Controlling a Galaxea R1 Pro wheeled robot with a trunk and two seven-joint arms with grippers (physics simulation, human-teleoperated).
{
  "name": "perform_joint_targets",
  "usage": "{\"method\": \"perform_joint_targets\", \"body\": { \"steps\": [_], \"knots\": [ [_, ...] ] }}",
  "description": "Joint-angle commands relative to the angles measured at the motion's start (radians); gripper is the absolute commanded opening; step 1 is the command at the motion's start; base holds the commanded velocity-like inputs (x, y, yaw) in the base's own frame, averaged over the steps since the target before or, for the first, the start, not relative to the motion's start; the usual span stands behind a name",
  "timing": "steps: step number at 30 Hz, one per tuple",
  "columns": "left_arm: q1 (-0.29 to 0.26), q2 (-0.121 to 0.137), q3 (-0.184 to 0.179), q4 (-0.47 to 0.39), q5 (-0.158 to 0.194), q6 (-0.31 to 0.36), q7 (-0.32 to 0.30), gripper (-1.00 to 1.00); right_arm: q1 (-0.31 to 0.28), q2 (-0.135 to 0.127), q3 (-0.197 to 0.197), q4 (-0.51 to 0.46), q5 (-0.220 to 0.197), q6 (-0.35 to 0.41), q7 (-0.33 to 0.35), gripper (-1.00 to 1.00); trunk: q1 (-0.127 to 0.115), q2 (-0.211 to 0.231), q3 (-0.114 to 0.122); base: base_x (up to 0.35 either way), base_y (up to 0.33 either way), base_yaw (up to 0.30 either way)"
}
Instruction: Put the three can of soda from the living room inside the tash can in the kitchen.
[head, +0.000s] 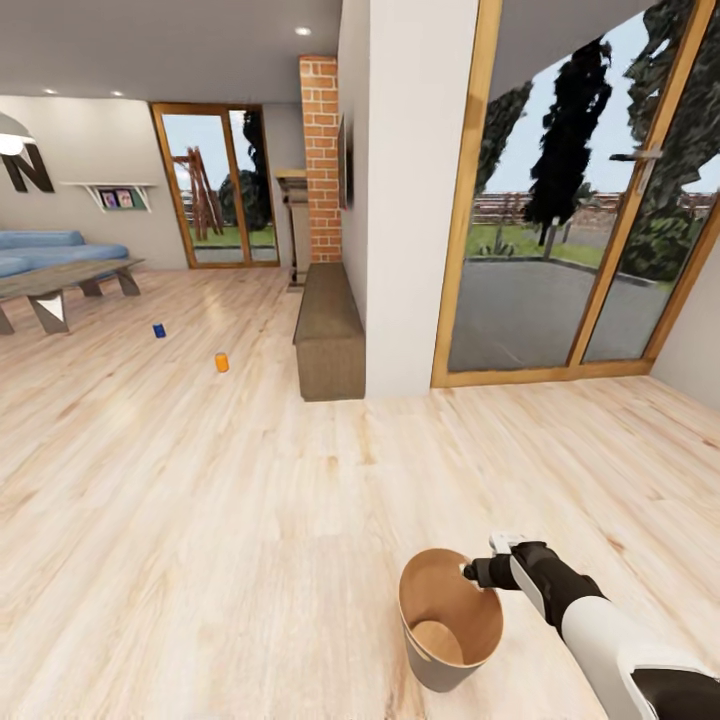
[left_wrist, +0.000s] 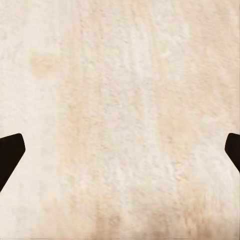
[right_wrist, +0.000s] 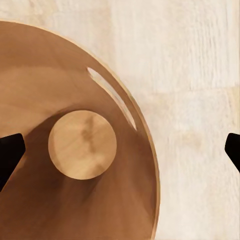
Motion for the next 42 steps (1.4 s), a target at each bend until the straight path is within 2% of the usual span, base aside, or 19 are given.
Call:
{"method": "perform_joint_targets", "body": {
  "steps": [1, 18, 31, 37, 38, 42],
  "knots": [
    [0.000, 0.000, 0.000, 0.000, 0.000, 0.000, 0.000, 1.00, 0.000, 0.004, 0.004, 0.000, 0.001, 0.001, 0.000, 1.00, 0.000, 0.000, -0.004, 0.000, 0.000, 0.000],
    [0.000, 0.000, 0.000, 0.001, 0.000, 0.000, 0.000, 1.00, 0.000, 0.006, 0.007, -0.002, 0.004, 0.005, 0.001, 1.00, 0.008, -0.004, -0.070, 0.000, 0.000, 0.000],
    [-0.002, 0.002, 0.003, -0.003, 0.003, -0.004, 0.002, 1.00, 0.000, 0.007, 0.009, -0.002, 0.004, 0.006, 0.001, 1.00, 0.008, -0.004, -0.070, 0.000, 0.000, 0.000],
    [-0.042, 0.000, 0.006, -0.065, 0.005, -0.002, 0.004, 1.00, 0.000, 0.009, 0.010, -0.002, 0.003, 0.006, 0.001, 1.00, 0.008, -0.004, -0.070, 0.000, 0.000, 0.000],
    [-0.052, -0.005, 0.003, -0.120, 0.004, -0.001, 0.003, 1.00, 0.000, 0.008, 0.010, -0.002, 0.004, 0.006, 0.002, 1.00, 0.008, -0.004, -0.070, 0.000, 0.000, 0.000],
    [-0.057, -0.007, 0.000, -0.151, 0.003, -0.001, 0.003, 1.00, 0.000, 0.008, 0.010, -0.002, 0.004, 0.006, 0.003, 1.00, 0.010, -0.005, -0.085, 0.000, 0.000, 0.000]
  ]
}}
